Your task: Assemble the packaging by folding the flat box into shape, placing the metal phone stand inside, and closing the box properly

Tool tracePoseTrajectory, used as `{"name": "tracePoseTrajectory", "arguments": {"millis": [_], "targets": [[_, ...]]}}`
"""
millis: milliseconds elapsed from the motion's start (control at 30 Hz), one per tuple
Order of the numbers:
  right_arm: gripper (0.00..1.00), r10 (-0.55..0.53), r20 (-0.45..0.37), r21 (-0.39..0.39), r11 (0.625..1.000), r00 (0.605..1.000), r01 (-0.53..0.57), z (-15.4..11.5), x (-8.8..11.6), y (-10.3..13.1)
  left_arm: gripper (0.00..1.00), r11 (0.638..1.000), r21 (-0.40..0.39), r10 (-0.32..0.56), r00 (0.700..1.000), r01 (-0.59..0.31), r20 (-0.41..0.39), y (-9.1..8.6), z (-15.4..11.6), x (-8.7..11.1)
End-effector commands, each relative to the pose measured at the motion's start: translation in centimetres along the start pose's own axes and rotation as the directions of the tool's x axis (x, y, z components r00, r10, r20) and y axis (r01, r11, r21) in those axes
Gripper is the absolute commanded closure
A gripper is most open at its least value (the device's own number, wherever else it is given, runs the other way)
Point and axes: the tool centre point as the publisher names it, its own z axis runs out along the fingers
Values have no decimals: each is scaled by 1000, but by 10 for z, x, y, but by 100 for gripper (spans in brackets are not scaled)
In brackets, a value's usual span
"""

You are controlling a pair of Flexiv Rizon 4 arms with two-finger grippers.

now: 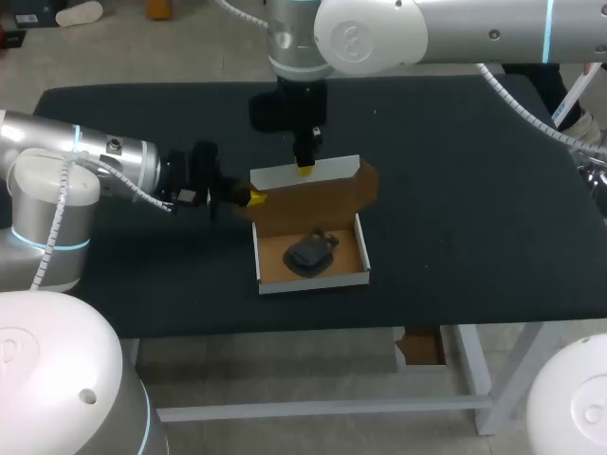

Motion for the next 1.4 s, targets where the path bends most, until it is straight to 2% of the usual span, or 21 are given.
{"name": "tracePoseTrajectory", "arguments": {"millis": [33, 267, 433, 567, 1100, 1400], "targets": [[0, -2, 14, -29, 1000, 1000, 2, -14, 4, -7, 100, 1000, 0, 1, 1000, -1, -1, 0, 1, 1], [0, 38, 61, -60, 998, 997, -34, -48, 1, -18, 100, 1000, 0, 1, 1000, -1, -1, 0, 1, 1], [0, 87, 57, -68, 994, 995, -83, -62, -5, -25, 100, 1000, 0, 1, 1000, -1, -1, 0, 1, 1], [0, 129, 55, -79, 989, 990, -124, -69, -11, -32, 100, 1000, 0, 1, 1000, -1, -1, 0, 1, 1], [0, 119, 66, -92, 989, 991, -113, -71, -12, -34, 100, 1000, 0, 1, 1000, -1, -1, 0, 1, 1], [0, 119, 66, -92, 989, 991, -113, -71, -12, -34, 100, 990, -5, 144, 989, -144, 31, -9, 2, 12]]}}
